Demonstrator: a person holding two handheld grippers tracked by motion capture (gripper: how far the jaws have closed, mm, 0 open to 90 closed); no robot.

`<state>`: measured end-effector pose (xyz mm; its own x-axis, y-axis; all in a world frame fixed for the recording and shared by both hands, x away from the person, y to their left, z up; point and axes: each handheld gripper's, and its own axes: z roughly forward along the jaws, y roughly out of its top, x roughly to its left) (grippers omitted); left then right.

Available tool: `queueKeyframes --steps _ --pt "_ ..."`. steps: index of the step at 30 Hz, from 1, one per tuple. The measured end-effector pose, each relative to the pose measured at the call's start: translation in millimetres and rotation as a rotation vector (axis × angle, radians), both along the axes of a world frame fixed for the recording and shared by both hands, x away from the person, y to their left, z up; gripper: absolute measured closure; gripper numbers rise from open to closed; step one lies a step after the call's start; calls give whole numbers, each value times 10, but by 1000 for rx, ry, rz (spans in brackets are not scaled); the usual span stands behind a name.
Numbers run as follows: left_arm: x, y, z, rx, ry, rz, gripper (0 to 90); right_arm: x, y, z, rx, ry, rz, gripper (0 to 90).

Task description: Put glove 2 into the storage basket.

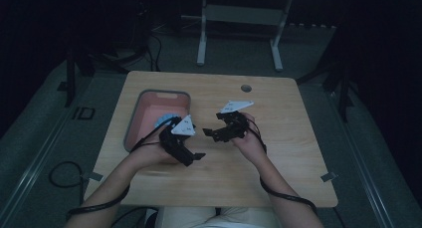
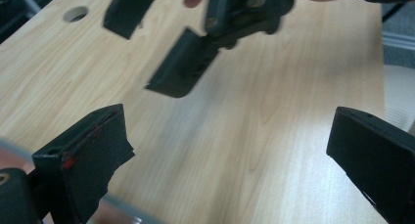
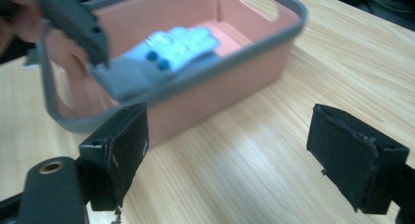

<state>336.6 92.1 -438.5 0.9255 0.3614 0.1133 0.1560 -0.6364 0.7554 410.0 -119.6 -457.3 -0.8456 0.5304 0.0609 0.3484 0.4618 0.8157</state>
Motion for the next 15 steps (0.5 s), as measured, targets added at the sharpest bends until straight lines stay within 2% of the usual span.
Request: queueKeyframes --steps 9,15 --pt "-121 -234 -62 -40 12 -80 18 -86 -224 -84 13 3 -17 156" --pt "-163 -340 -142 -69 18 -101 18 -145 -341 -159 -1 -4 -20 157"
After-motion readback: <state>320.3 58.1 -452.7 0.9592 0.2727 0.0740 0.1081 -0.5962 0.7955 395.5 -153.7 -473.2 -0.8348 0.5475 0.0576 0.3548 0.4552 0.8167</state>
